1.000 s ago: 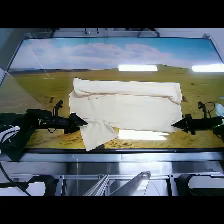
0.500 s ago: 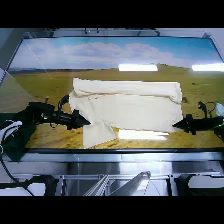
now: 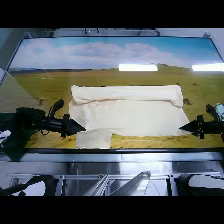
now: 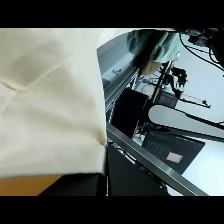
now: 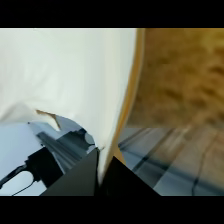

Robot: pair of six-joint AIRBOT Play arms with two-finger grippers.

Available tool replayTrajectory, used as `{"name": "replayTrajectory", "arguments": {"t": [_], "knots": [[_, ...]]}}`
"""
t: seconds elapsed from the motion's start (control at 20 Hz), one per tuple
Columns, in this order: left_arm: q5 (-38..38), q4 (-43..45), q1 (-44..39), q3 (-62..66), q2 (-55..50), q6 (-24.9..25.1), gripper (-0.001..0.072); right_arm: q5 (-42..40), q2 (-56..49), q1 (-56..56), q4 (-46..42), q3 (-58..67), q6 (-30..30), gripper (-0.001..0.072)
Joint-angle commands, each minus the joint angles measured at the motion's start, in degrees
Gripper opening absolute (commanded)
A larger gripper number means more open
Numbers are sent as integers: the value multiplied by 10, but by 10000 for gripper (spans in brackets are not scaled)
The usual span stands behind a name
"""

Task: Fold the shirts.

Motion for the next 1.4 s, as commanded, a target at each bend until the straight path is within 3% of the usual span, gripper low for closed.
{"name": "replayTrajectory", "arguments": {"t": [0.0, 0.35, 0.5, 0.75, 1.05, 1.35], "knots": [[26, -2, 30, 10, 38, -3, 17, 59, 2, -5, 79, 4, -19, 19], [24, 0, 81, 165, 22, -38, 19, 2, 2, 0, 218, 49, -38, 19], [21, 0, 78, 251, -54, -43, 20, -89, 1, 21, 265, 69, -68, 19], [22, -1, 59, 398, -215, -48, 15, -212, -32, 101, 326, 83, -168, 20], [23, 0, 29, 539, -372, -55, 11, -327, -94, 176, 340, 83, -230, 20], [23, 0, 25, 647, -464, -73, 5, -357, -104, 180, 342, 83, -272, 20]]}}
